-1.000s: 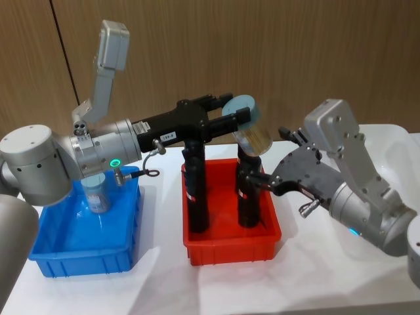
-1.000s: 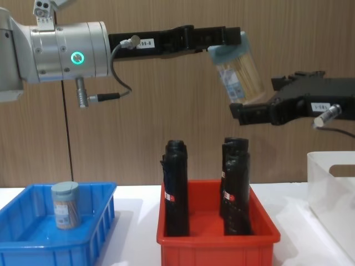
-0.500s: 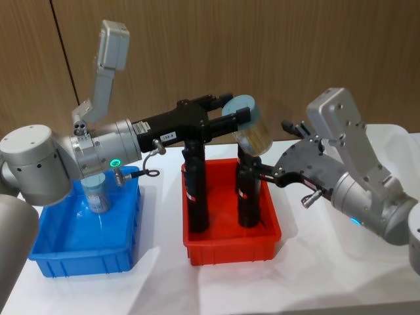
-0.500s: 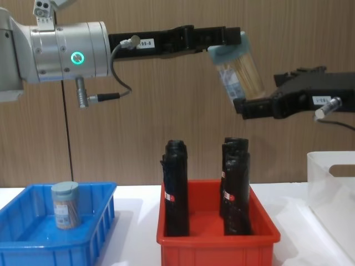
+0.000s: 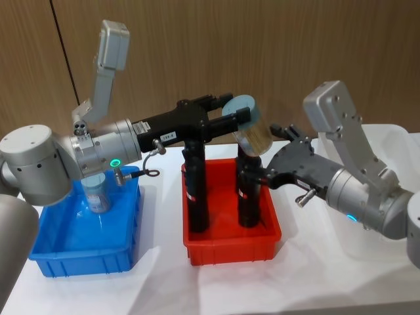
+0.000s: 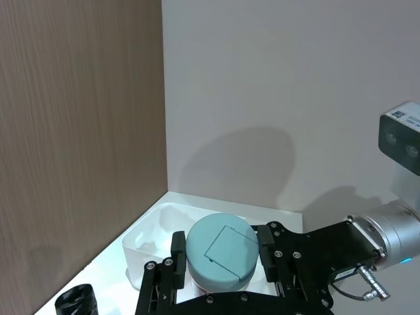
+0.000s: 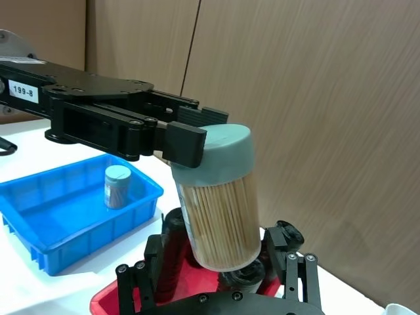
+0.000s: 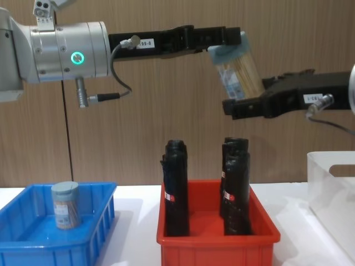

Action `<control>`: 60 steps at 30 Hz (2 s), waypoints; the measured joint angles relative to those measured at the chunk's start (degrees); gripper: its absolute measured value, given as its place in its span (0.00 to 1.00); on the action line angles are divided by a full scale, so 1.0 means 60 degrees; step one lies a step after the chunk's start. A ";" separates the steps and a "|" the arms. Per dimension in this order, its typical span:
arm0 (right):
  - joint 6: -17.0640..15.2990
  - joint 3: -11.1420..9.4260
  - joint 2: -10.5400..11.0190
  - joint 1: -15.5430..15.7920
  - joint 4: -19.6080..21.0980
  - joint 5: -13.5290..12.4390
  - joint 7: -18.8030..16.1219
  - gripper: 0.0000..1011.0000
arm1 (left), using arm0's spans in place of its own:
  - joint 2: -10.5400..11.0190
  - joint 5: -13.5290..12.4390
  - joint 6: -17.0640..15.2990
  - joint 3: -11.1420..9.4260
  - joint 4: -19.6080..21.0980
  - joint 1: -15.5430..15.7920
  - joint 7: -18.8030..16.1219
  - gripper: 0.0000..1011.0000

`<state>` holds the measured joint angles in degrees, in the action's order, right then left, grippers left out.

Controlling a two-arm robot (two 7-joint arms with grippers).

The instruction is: Pick the cotton swabs from the blue box and place them into the white box.

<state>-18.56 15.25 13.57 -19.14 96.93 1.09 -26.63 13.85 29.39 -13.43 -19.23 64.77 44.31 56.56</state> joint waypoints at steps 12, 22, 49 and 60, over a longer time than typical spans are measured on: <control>-0.0166 0.0040 -0.0026 -0.0109 -0.0002 -0.0158 -0.0173 0.99 | -0.0001 0.0000 0.0000 0.0000 0.0000 0.0000 0.0000 0.65; -0.0243 0.0064 -0.0033 -0.0194 0.0057 -0.0214 -0.0190 0.99 | 0.0000 0.0000 0.0000 0.0000 0.0000 0.0000 0.0000 0.65; -0.0217 0.0145 -0.0120 -0.0482 -0.0203 -0.0207 -0.0113 0.93 | 0.0000 0.0000 0.0000 0.0000 0.0000 0.0000 0.0000 0.65; -0.0136 0.0181 -0.0155 -0.0562 -0.0355 -0.0191 -0.0026 0.65 | 0.0000 0.0000 0.0000 0.0000 0.0000 0.0000 -0.0002 0.65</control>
<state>-19.38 16.33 12.64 -22.51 94.80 -0.05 -26.78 13.85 29.39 -13.43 -19.23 64.77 44.31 56.55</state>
